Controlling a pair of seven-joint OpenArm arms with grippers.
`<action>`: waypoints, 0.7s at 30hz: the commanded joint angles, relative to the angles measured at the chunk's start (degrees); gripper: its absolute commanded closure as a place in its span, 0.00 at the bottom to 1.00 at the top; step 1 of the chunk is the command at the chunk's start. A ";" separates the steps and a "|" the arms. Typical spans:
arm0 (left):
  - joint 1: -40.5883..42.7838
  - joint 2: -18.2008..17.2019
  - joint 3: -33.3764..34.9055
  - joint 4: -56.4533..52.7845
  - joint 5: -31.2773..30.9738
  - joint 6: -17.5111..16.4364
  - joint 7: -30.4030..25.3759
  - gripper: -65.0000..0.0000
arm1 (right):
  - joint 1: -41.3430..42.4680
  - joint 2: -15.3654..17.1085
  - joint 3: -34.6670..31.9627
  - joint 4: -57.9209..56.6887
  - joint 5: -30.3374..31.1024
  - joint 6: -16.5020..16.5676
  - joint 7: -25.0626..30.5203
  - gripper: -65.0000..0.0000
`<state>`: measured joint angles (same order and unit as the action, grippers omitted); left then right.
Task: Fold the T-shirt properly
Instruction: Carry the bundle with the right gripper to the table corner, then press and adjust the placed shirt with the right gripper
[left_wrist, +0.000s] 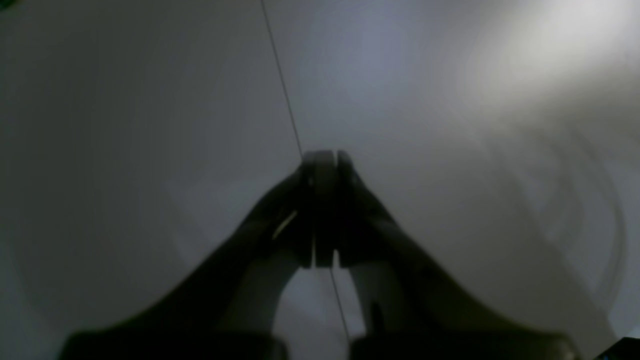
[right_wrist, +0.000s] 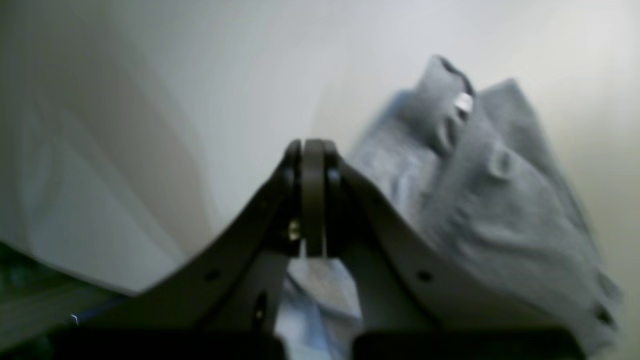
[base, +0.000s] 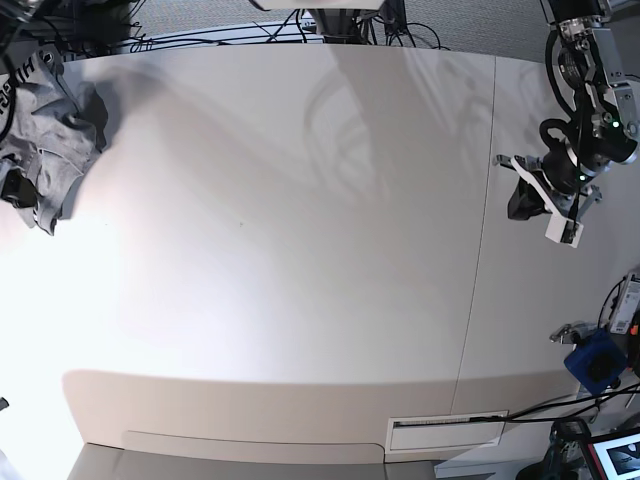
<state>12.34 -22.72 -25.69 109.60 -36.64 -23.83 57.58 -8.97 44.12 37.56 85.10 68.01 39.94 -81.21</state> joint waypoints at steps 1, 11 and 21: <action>-0.39 -0.94 -0.42 0.76 -0.46 -0.24 -0.98 1.00 | 0.35 3.37 -0.17 0.70 -0.26 0.06 1.21 1.00; 0.24 -0.94 -0.42 0.76 -0.46 -0.22 -1.03 1.00 | 0.39 7.76 -16.90 -7.23 -22.95 0.06 1.21 1.00; 0.24 -0.94 -0.42 0.76 -0.44 -0.24 -1.01 1.00 | 1.75 9.64 -25.88 -9.77 -41.68 0.06 4.24 1.00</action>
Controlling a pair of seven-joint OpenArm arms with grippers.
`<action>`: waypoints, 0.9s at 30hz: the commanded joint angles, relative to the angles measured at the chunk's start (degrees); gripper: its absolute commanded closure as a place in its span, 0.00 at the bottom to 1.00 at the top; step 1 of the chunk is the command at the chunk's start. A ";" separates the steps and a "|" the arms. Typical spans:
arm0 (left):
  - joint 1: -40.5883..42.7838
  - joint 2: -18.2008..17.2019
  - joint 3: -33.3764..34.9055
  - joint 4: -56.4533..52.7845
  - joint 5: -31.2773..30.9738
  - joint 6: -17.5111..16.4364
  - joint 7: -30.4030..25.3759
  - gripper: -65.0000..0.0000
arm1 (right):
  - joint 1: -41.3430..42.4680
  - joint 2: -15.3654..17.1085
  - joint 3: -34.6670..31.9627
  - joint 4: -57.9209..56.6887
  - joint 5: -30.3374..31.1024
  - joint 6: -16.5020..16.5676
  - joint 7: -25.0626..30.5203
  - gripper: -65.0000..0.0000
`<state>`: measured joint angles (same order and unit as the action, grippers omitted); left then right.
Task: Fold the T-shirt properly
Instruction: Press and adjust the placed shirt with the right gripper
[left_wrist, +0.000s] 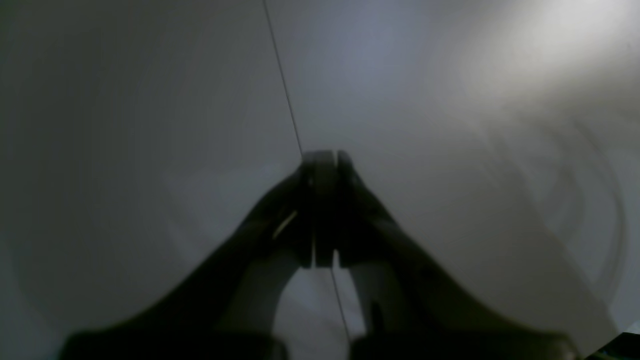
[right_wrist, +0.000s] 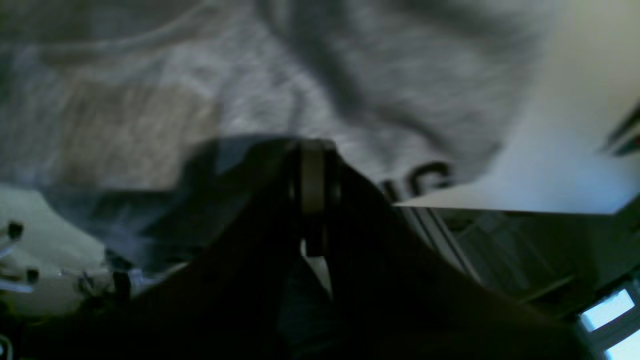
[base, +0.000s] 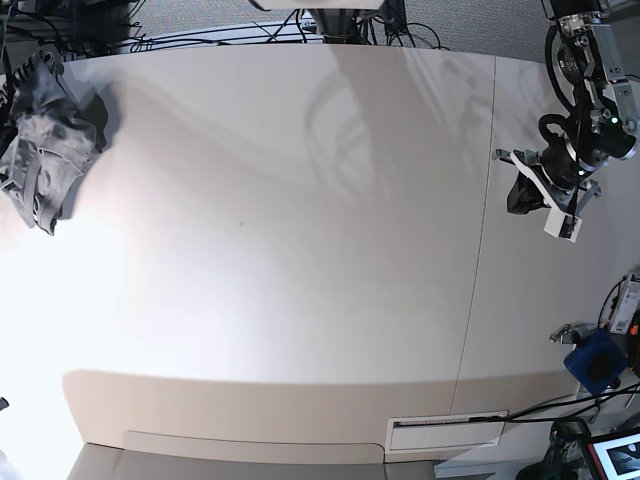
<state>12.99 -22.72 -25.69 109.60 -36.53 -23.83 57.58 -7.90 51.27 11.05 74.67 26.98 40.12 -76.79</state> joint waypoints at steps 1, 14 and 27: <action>-0.42 -0.94 -0.42 0.76 -0.55 -0.22 -1.01 1.00 | 1.03 3.28 0.63 0.63 -0.46 -0.12 -0.09 1.00; -0.44 -0.94 -0.42 0.76 -0.59 -0.22 -1.05 1.00 | 1.22 1.97 0.57 0.63 -2.75 -0.12 9.09 1.00; -0.46 -0.94 -0.42 0.76 -0.57 -0.22 -1.03 1.00 | 0.92 -9.90 0.50 0.57 -8.00 -0.12 11.02 1.00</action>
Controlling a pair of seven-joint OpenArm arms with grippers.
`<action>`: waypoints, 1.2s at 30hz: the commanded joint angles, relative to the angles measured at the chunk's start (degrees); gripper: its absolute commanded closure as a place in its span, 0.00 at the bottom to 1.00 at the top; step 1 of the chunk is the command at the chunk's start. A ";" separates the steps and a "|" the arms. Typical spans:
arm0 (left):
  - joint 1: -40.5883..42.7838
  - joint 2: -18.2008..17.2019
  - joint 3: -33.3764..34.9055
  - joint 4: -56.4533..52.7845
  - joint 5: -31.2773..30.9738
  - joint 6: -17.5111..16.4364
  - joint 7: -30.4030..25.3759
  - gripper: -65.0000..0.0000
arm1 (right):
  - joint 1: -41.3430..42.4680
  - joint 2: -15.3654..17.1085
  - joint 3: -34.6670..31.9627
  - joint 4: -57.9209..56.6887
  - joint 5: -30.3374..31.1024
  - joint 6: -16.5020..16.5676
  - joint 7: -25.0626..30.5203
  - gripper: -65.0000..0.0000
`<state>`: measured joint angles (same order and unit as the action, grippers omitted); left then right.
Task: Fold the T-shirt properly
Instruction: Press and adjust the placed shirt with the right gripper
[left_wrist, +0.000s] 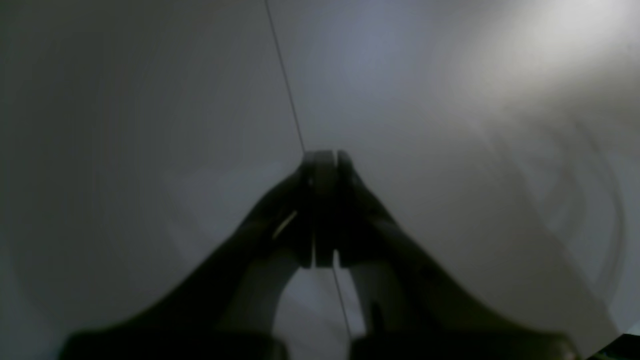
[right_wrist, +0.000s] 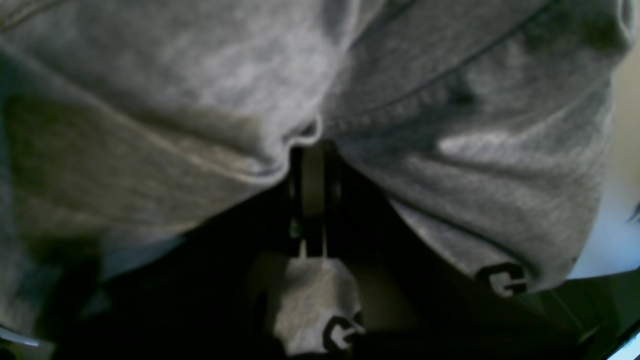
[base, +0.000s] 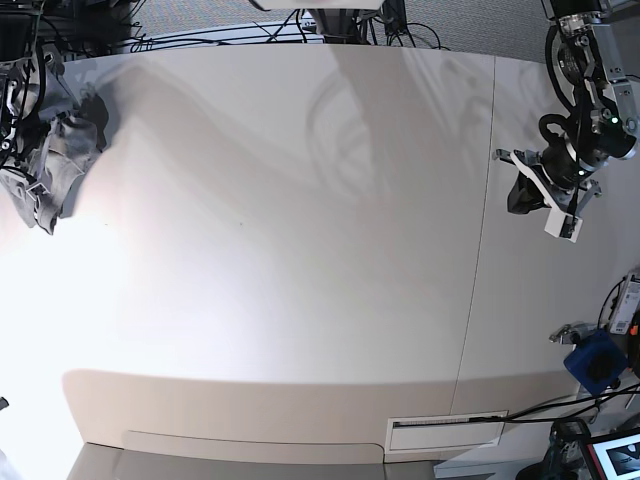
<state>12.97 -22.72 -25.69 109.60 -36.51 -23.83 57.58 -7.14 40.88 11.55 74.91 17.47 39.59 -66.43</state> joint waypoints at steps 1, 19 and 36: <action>-0.44 -0.94 -0.42 0.76 -0.61 -0.22 -1.03 1.00 | 0.15 -0.22 0.00 0.33 1.51 0.41 1.14 1.00; -0.61 -0.94 -0.42 0.76 -0.63 -0.24 -1.05 1.00 | 7.37 -17.46 0.09 -20.39 -12.15 -18.56 12.96 1.00; -0.59 -0.94 -0.42 0.76 -0.63 -0.24 -1.03 1.00 | 18.71 -25.03 20.24 -20.17 -12.37 -30.62 20.04 1.00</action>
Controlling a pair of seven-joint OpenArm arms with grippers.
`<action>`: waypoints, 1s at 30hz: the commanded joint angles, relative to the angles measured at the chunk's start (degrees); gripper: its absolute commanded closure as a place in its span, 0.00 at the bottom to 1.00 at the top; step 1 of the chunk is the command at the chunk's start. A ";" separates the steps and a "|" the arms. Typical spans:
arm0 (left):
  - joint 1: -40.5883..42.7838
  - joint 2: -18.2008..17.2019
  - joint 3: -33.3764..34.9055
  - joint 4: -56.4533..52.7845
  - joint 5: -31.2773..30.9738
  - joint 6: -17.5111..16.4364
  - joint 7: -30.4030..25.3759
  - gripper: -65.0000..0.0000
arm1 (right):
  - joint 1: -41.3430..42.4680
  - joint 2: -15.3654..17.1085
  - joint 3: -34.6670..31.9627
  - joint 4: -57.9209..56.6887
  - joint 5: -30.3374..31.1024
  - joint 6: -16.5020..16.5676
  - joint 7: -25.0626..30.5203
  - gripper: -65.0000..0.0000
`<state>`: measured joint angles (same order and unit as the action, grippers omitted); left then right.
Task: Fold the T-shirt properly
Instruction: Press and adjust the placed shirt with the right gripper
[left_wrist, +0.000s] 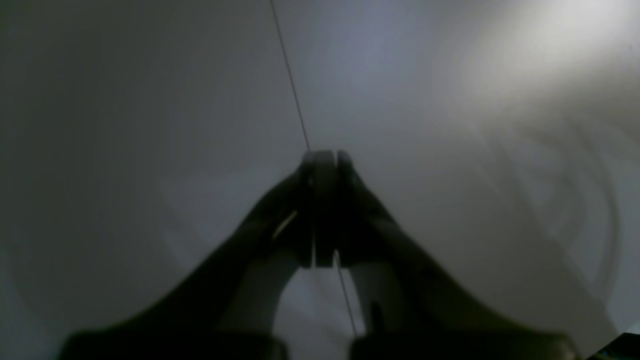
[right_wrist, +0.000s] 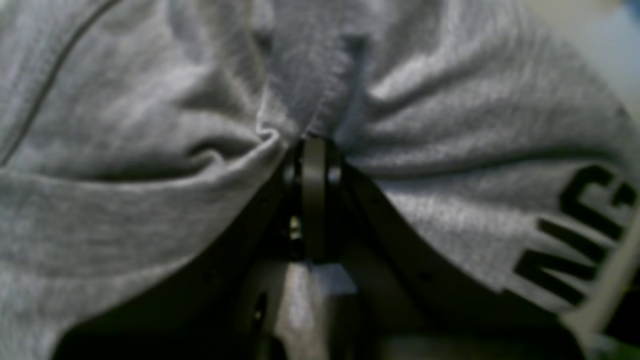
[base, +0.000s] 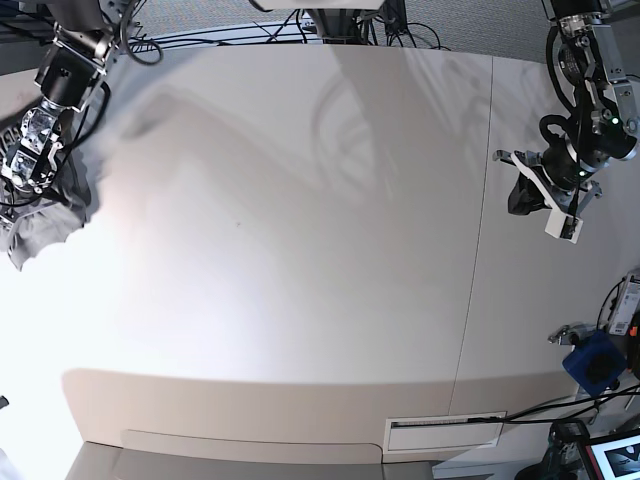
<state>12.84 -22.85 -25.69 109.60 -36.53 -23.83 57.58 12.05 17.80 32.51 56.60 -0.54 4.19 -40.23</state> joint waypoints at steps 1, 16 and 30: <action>-0.48 -0.81 -0.42 0.76 -0.59 -0.24 -1.03 1.00 | 0.00 -1.90 1.07 -1.86 5.62 4.81 -6.08 1.00; -0.46 -0.81 -0.42 0.76 -0.61 -0.22 -1.03 1.00 | 0.17 -1.95 15.21 0.92 15.72 6.95 -9.16 1.00; -0.44 -0.81 -0.42 0.76 -0.59 -0.22 -1.03 1.00 | 0.00 -1.90 16.72 23.12 19.87 14.38 -18.73 1.00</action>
<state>12.84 -22.85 -25.69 109.60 -36.51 -23.83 57.58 10.94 14.31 49.10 78.70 18.55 18.26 -60.34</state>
